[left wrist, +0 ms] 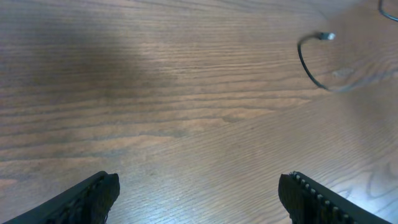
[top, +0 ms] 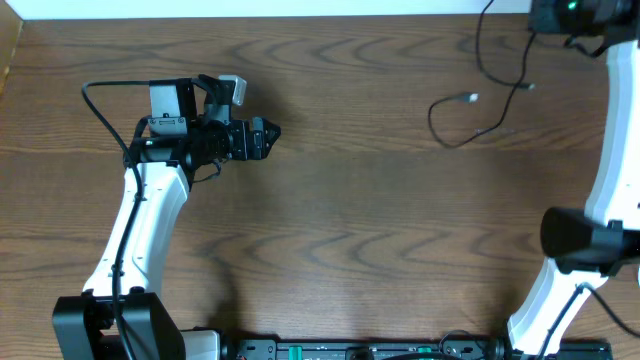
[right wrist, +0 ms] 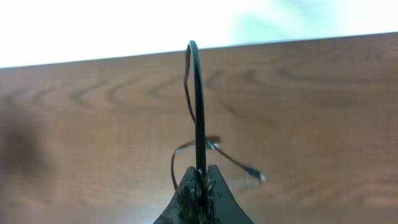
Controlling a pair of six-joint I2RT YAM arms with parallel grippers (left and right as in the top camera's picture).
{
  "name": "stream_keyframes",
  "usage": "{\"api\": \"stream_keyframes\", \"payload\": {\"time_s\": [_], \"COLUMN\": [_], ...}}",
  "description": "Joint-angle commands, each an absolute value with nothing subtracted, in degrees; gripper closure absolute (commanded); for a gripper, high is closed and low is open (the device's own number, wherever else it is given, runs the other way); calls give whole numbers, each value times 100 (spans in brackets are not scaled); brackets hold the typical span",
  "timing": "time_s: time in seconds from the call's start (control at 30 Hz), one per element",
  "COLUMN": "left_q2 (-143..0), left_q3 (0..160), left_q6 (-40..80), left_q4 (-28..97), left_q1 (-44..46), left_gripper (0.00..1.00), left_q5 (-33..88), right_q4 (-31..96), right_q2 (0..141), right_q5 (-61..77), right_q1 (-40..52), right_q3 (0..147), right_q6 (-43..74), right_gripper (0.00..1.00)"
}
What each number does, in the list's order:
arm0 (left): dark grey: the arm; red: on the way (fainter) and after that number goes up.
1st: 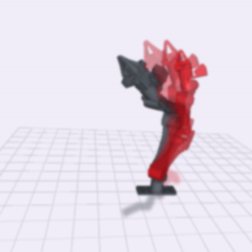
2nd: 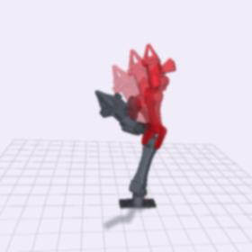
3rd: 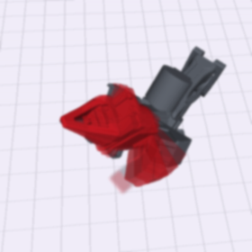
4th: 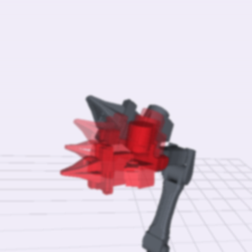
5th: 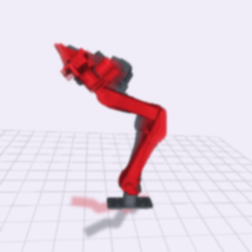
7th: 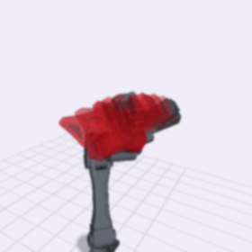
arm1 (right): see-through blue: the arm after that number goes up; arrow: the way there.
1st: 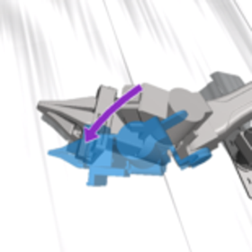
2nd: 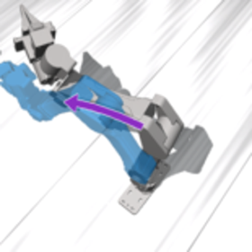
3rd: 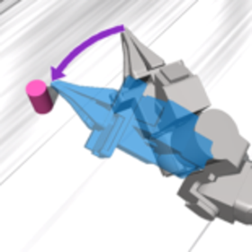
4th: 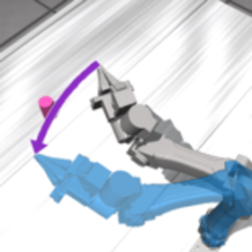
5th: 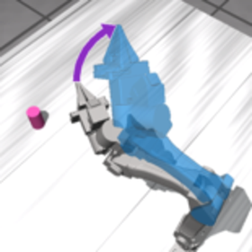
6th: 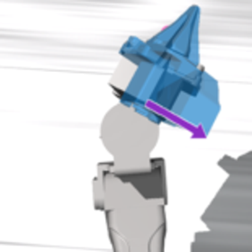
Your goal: Untangle cables
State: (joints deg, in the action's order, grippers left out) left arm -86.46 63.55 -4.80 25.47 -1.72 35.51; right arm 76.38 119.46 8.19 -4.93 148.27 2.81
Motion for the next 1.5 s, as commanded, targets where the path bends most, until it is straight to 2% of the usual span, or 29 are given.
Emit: {"api": "stream_keyframes", "payload": {"time_s": [0.0, 0.13, 0.3, 0.47, 0.67, 0.83, 1.13, 1.47], "left_q2": [-8604, -8604, -8604, -8604, -8604, -8604, -8604, -8604], "left_q3": [6396, 6396, 6396, 6396, 6396, 6396, 6396, 6396], "left_q6": [-552, -552, -552, -552, -556, -554, -554, -530], "left_q4": [2526, 2565, 2558, 2469, 2204, 1973, 1935, 2025], "left_q1": [-152, -152, -152, -73, 395, 875, 1188, 1236], "left_gripper": [13, 13, 13, 13, 12, 12, 12, 12], "left_q5": [3708, 3708, 3706, 3704, 3682, 3638, 3343, 3363], "right_q4": [7282, 6875, 6392, 6075, 6198, 6195, 5979, 5240], "right_q2": [12593, 13017, 13161, 13159, 13159, 13159, 13281, 13882], "right_q5": [1750, 1951, 1284, 1186, 578, 1188, 1114, -307], "right_q1": [-1061, -1570, -2165, -2803, -3774, -4475, -4217, -3400], "right_q3": [14866, 14866, 14866, 14873, 14916, 14916, 14914, 14914], "right_q6": [121, 161, -12, -141, -390, -392, -364, -438], "right_gripper": [99, 99, 97, 99, 99, 99, 99, 99]}}
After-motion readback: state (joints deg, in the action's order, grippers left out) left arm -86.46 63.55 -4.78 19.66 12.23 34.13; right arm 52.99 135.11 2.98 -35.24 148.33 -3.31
